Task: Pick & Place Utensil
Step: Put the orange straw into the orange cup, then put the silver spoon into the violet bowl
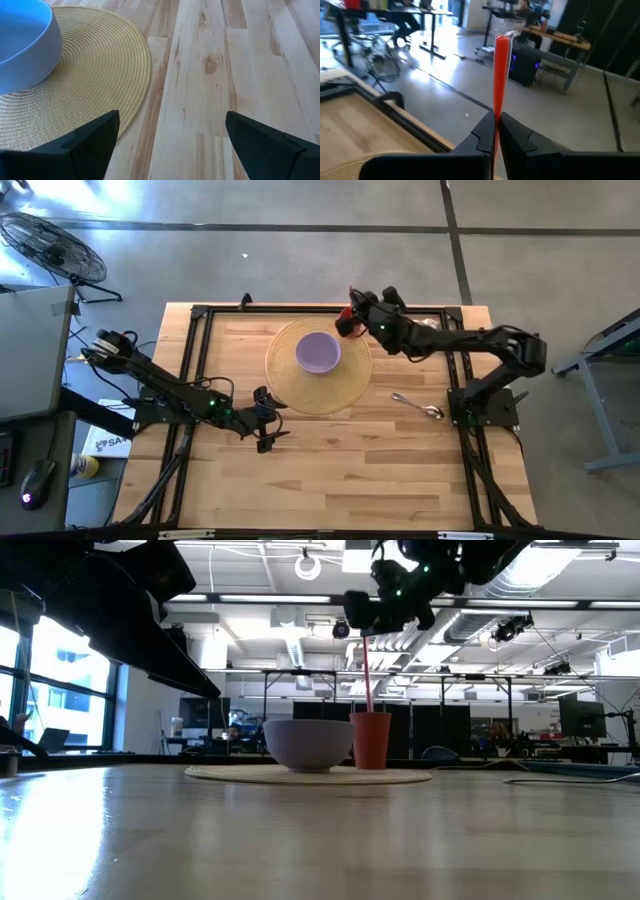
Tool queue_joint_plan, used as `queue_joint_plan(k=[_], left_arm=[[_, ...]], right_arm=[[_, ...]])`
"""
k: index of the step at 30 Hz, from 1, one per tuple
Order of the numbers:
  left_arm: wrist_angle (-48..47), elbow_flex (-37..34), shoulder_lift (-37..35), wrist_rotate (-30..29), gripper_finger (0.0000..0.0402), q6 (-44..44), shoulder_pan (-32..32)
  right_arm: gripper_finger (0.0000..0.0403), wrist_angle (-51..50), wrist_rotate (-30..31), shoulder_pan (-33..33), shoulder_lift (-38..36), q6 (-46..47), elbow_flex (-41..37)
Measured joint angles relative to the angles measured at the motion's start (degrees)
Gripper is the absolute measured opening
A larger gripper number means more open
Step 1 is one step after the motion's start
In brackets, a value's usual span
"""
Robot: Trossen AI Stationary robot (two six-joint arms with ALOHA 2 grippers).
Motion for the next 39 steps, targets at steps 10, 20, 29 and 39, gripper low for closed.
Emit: queue_joint_plan(k=[10,20,29,39], left_arm=[[0.0,0.0,0.0,0.0,0.0358,0.0,0.0],[0.0,0.0,0.0,0.0,0.0358,0.0,0.0],[0.0,0.0,0.0,0.0,0.0358,0.0,0.0],[0.0,0.0,0.0,0.0,0.0358,0.0,0.0]], right_arm=[[0.0038,-5.0,-1.5,-3.0,2.1,7.8,0.0],[0.0141,-7.3,-2.4,-2.7,0.2,7.5,0.0],[0.0197,-12.9,-1.4,-0.9,-5.3,5.8,0.0],[0.0214,-18.8,-2.1,2.2,-8.3,6.5,0.0]])
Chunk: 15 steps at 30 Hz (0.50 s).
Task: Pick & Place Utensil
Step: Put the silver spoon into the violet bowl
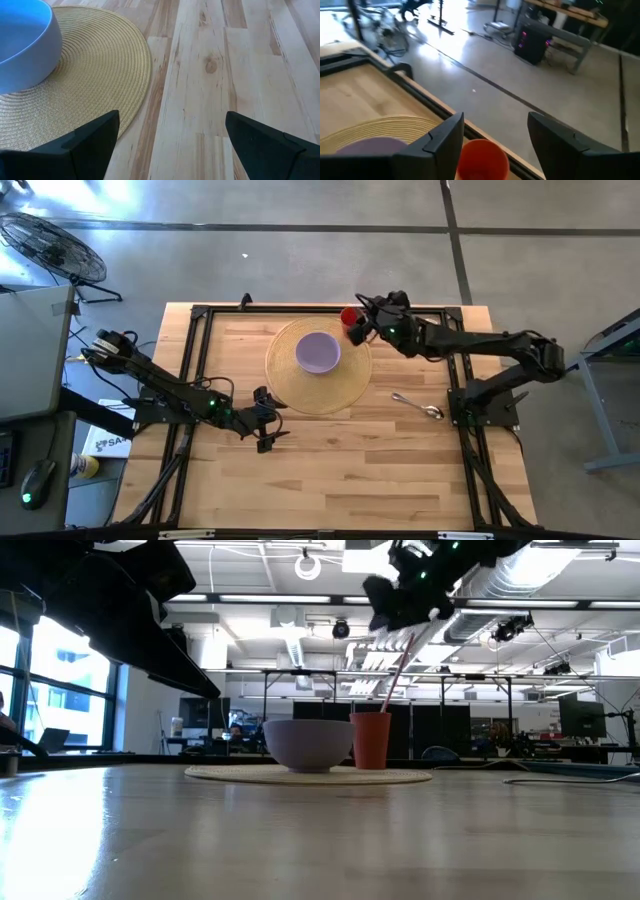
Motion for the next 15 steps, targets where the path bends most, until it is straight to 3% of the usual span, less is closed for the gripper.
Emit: queue_joint_plan(k=[8,12,15], left_arm=[[0.0,0.0,0.0,0.3,0.0358,0.0,0.0],[0.0,0.0,0.0,0.3,0.0358,0.0,0.0],[0.0,0.0,0.0,0.3,0.0358,0.0,0.0]], right_arm=[[0.0214,-8.5,0.2,12.0,-8.8,-3.3,0.0],[0.0215,-17.4,0.1,19.3,-12.3,1.0,0.0],[0.0216,-23.8,-3.6,24.1,-13.9,6.1,0.0]])
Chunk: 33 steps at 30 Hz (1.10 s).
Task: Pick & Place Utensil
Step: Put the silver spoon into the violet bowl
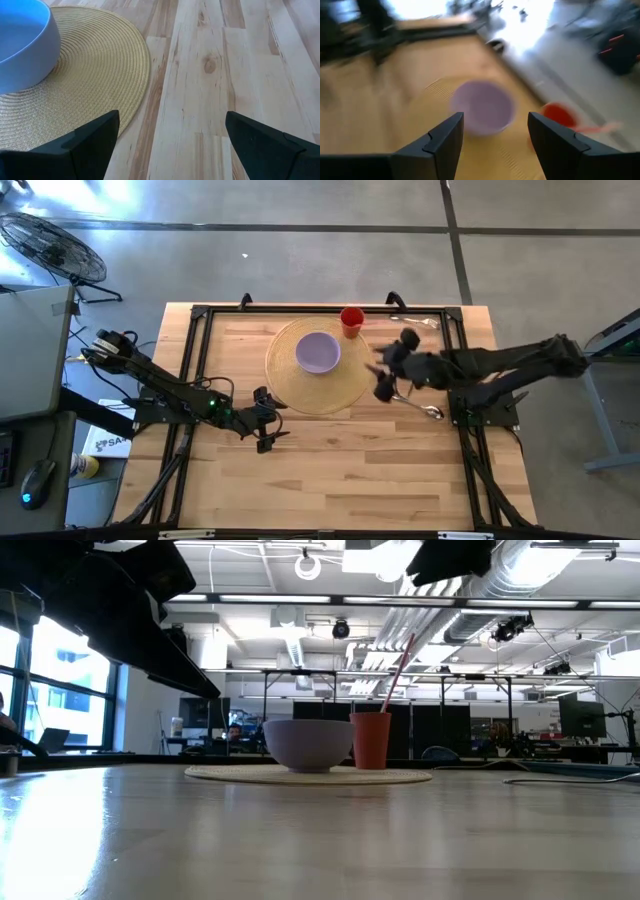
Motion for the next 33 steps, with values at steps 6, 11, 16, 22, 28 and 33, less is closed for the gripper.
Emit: queue_joint_plan(k=[6,11,16,22,28,33], left_arm=[[0.0,0.0,0.0,0.0,0.0358,0.0,0.0],[0.0,0.0,0.0,0.0,0.0358,0.0,0.0],[0.0,0.0,0.0,0.1,0.0358,0.0,0.0],[0.0,0.0,0.0,0.2,0.0358,0.0,0.0],[0.0,0.0,0.0,0.2,0.0358,-0.8,0.0],[0.1,0.0,0.0,0.2,0.0358,-0.9,0.0]], right_arm=[[0.0216,-15.4,-9.5,7.4,0.7,16.6,0.0],[0.0215,-30.8,-13.4,11.6,6.0,31.8,0.0],[0.0215,-40.8,-22.1,13.5,12.7,40.0,0.0],[0.0215,-47.8,-30.7,13.5,19.9,40.8,-0.1],[0.0215,-49.3,-29.7,9.9,21.3,38.8,-2.7],[0.0214,-47.0,-32.9,4.6,21.3,34.9,-9.2]])
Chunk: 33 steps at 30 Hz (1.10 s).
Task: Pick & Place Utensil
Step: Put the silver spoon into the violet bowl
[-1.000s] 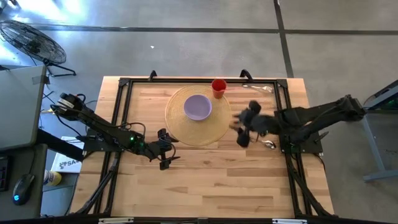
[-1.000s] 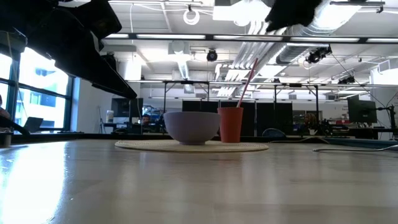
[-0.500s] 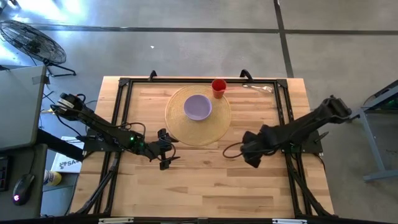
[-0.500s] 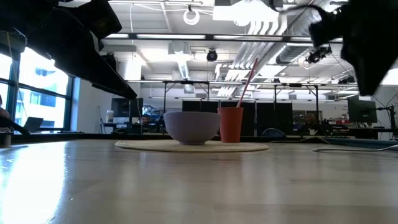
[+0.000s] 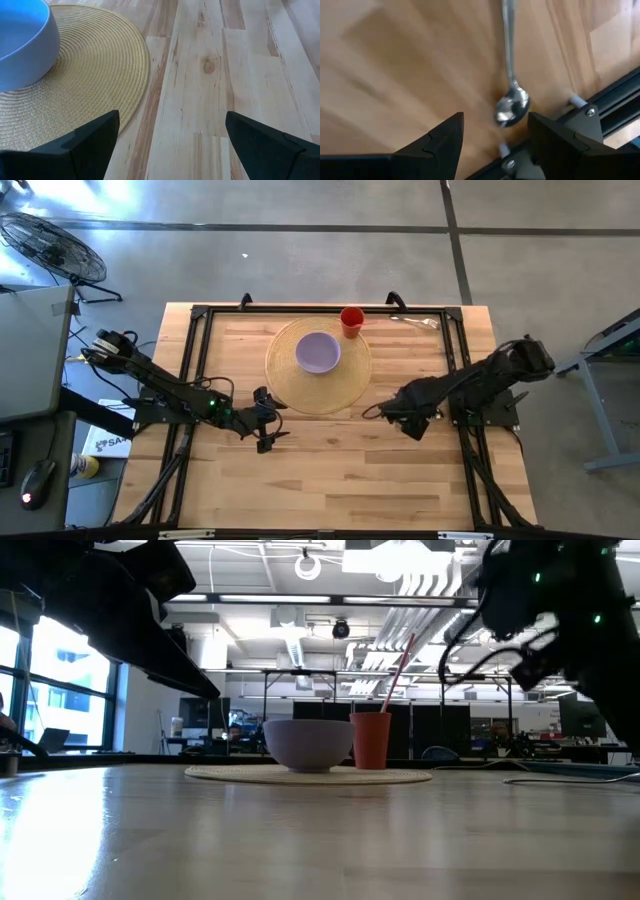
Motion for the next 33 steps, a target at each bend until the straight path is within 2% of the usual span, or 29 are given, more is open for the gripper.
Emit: queue_joint_plan(k=[5,12,20,27,33], left_arm=[[2.1,0.0,0.0,0.0,0.0358,0.0,0.0],[6.5,0.0,0.0,0.8,0.0358,0.1,0.0],[6.4,0.0,0.0,-2.5,0.0358,0.3,0.0],[6.4,0.0,0.0,-6.1,0.0358,0.5,0.0],[6.0,0.0,0.0,-1.9,0.0358,0.3,0.0]], right_arm=[[0.0201,5.1,0.0,-5.1,0.0,-1.9,-5.7],[0.0179,12.9,-0.6,-9.0,-0.1,-5.8,-11.0],[0.0143,14.9,-1.0,-9.8,-0.1,-10.8,-11.2],[0.0113,15.6,-1.6,-9.8,0.0,-11.2,-11.3],[0.0082,16.1,-1.7,-9.8,0.0,-11.1,-11.3]])
